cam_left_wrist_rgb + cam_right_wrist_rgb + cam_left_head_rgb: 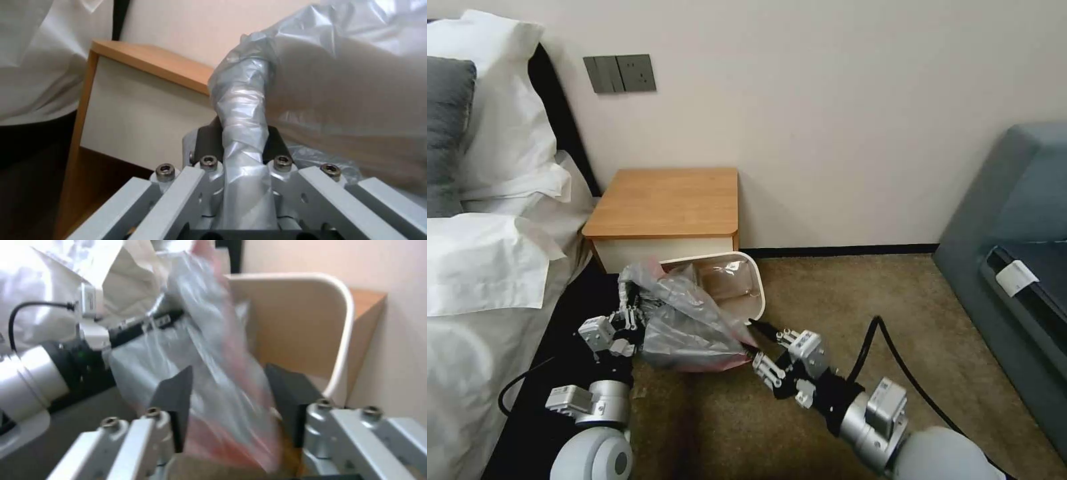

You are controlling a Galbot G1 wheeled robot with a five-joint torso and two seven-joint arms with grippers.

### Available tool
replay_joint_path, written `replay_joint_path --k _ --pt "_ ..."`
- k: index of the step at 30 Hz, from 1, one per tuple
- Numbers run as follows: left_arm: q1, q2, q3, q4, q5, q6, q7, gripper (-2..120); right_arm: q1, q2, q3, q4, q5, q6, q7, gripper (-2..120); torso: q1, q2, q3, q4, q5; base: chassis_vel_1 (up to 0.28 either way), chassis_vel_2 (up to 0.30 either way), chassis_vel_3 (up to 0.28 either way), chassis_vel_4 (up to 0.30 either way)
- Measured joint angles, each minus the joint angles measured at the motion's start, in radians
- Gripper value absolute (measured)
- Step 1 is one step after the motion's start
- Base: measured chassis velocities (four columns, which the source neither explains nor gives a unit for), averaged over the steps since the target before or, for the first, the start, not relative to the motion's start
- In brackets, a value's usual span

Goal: Pick up the garbage bag from the table and place it over the trash can.

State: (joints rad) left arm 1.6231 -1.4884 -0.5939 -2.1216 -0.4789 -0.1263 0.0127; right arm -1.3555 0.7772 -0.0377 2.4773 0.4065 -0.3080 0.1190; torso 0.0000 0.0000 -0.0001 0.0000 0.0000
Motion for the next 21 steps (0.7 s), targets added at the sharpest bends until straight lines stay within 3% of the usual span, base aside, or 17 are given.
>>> replay_joint_path --k 4,11,15,21 --pt "0.005 -0.003 0.012 0.003 0.017 -0.001 0.003 7 0.062 -0.004 0.002 -0.004 0.01 -0.001 -0.001 68 0.0 0.0 0.0 0.0 0.0 0.0 0.0 0.0 0.0" --pt "0.014 -0.007 0.029 -0.002 0.041 -0.004 0.013 7 0.169 -0.013 -0.015 -0.058 0.055 -0.009 0.0 92 0.0 0.0 0.0 0.0001 0.0001 0.0 0.0 0.0 0.0" --pt "0.023 -0.005 0.04 -0.005 0.054 -0.007 0.02 7 0.192 -0.023 -0.025 -0.087 0.079 -0.009 -0.005 100 0.0 0.0 0.0 0.0 0.0001 0.0 0.0 0.0 0.0" --pt "0.029 -0.011 0.05 -0.009 0.065 -0.011 0.025 7 0.197 -0.019 -0.032 -0.103 0.101 -0.01 -0.011 96 0.0 0.0 0.0 0.0 0.0001 0.0 0.0 0.0 0.0"
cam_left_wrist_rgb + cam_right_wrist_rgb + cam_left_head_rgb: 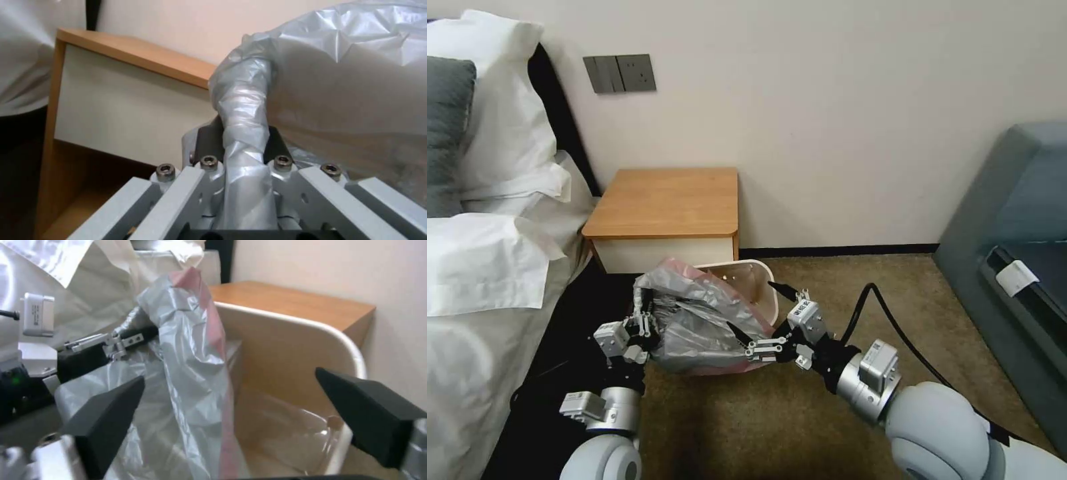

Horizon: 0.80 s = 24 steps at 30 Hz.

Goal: Pick up the garbage bag from the table and place it over the trash can.

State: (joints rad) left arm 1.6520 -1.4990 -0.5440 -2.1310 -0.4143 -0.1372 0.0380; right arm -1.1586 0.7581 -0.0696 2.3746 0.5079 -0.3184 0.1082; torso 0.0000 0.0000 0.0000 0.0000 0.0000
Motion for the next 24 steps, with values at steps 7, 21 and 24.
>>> replay_joint_path --k 7,21,24 --pt "0.001 -0.003 0.001 -0.006 0.005 -0.001 0.005 7 0.006 0.004 -0.001 -0.01 0.005 -0.001 -0.003 72 0.0 0.0 0.0 0.0 0.0 0.0 0.0 0.0 0.0" --pt "0.001 0.002 0.001 -0.007 0.005 -0.002 0.009 7 0.002 0.012 -0.007 -0.015 0.004 -0.001 -0.007 10 0.0 0.0 0.0 0.0 0.0 0.0 0.0 0.0 0.0" --pt "0.002 0.002 0.001 -0.002 0.008 -0.007 0.011 7 0.003 0.012 -0.002 -0.015 0.003 0.0 -0.007 2 0.0 0.0 0.0 0.0 0.0 0.0 0.0 0.0 0.0"
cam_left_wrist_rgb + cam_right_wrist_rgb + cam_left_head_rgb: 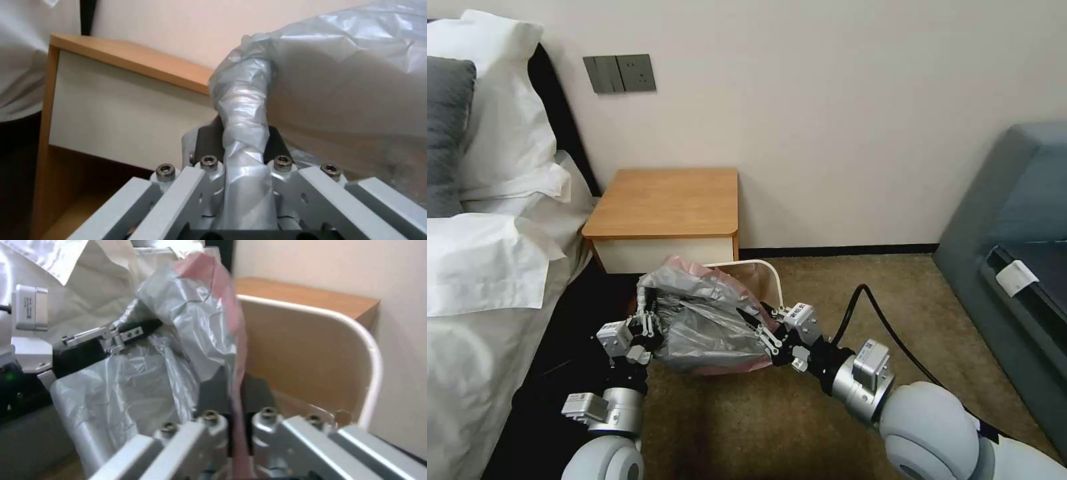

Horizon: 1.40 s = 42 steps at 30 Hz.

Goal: Pick up the garbage bag from the table and place it over the trash can.

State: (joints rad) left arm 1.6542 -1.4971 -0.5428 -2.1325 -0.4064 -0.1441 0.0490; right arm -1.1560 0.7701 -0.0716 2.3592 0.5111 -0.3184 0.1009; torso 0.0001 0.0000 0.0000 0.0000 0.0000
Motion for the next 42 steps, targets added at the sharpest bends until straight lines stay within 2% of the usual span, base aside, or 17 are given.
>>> replay_joint_path --k 12,32,36,42 --pt "0.01 -0.003 -0.01 0.016 0.01 -0.019 0.012 7 0.008 0.003 0.018 -0.023 -0.01 0.024 0.008 0 0.0 0.0 0.0 0.0 -0.0001 0.0 0.0 0.0 0.0" --pt "0.024 0.016 -0.022 0.014 -0.006 -0.039 0.035 7 0.081 0.014 0.11 -0.114 0.006 0.062 0.018 0 0.0 0.0 0.0 0.0 0.0 0.0 0.0 0.0 0.0" --pt "0.021 0.016 -0.02 0.001 -0.028 -0.037 0.035 7 0.084 0.016 0.113 -0.133 0.006 0.064 0.018 0 0.0 0.0 0.0 0.0 0.0 0.0 0.0 0.0 0.0" --pt "0.019 0.013 -0.011 -0.045 -0.142 0.007 0.032 7 0.078 0.023 0.108 -0.175 -0.003 0.07 0.017 0 0.0 0.0 0.0 0.0 0.0 0.0 0.0 0.0 0.0"
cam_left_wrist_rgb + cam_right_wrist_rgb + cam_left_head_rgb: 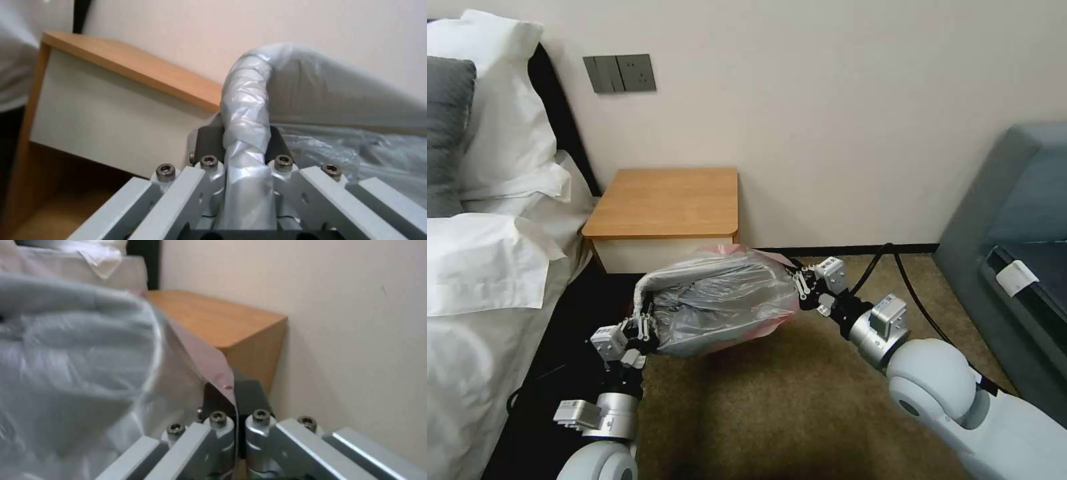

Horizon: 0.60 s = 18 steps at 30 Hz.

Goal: Pick up the garbage bag from the table and place it over the trash can.

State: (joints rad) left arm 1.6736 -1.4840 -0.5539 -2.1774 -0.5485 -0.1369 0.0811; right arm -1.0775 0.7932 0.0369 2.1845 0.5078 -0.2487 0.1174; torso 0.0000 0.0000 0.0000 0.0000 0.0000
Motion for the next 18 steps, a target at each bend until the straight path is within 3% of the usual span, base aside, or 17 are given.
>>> replay_joint_path --k 7,18 --pt "0.006 0.002 0.003 -0.041 -0.102 0.039 -0.004 7 -0.001 0.003 0.0 -0.032 -0.016 0.01 -0.001 0 0.0 0.0 0.0 0.0001 0.0 0.0 0.0 0.0 0.0" --pt "0.018 -0.023 0.014 -0.103 -0.203 0.119 -0.051 7 -0.007 0.05 -0.019 -0.113 -0.206 0.1 -0.002 0 0.0 0.0 0.0 0.0 0.0 0.0 0.0 0.0 0.0"
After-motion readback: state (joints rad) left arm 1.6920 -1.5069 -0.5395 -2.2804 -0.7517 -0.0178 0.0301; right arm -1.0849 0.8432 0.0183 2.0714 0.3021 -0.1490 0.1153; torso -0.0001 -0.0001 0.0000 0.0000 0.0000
